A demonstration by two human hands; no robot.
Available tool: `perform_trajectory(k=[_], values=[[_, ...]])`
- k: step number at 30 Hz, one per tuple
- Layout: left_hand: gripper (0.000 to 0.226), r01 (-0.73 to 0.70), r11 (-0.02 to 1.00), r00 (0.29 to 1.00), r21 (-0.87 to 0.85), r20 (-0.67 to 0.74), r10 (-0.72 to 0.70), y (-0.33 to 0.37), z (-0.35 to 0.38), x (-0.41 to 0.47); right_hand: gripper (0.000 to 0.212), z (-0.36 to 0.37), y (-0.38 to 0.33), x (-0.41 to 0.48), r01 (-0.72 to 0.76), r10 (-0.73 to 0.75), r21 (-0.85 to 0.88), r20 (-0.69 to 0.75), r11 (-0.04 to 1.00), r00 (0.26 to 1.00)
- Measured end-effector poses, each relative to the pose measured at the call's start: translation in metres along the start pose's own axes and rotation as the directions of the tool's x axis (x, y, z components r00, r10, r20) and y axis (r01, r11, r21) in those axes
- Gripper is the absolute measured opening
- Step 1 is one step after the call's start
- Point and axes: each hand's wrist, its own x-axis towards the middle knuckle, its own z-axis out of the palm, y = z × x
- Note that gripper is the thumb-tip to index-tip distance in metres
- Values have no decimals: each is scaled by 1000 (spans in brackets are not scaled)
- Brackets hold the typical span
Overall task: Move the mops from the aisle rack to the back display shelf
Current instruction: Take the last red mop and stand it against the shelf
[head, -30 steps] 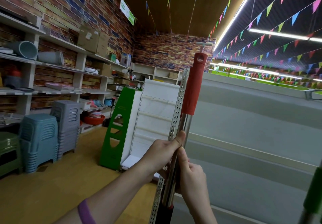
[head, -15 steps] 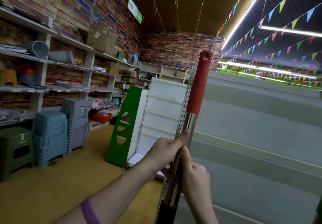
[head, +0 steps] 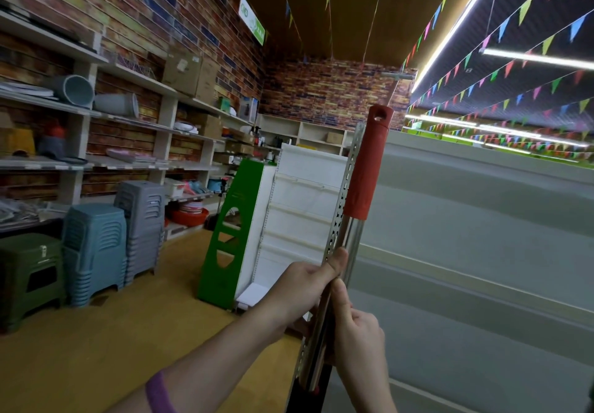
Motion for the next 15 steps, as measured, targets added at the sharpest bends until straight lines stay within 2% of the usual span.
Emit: perform_trajectory(k=[7, 12, 15], values=[[100, 60, 998, 998, 16, -9, -60, 3, 4, 14, 77, -5, 2, 15, -7, 7, -18, 14, 1000, 1000], [105, 53, 998, 998, 26, -31, -52, 0, 6, 16, 71, -3, 10, 19, 7, -7, -14, 18, 1000, 1000], [98, 57, 998, 998, 35, -31, -56, -1, 7, 20, 72, -2, 14, 25, -4, 4, -5, 21, 1000, 1000]])
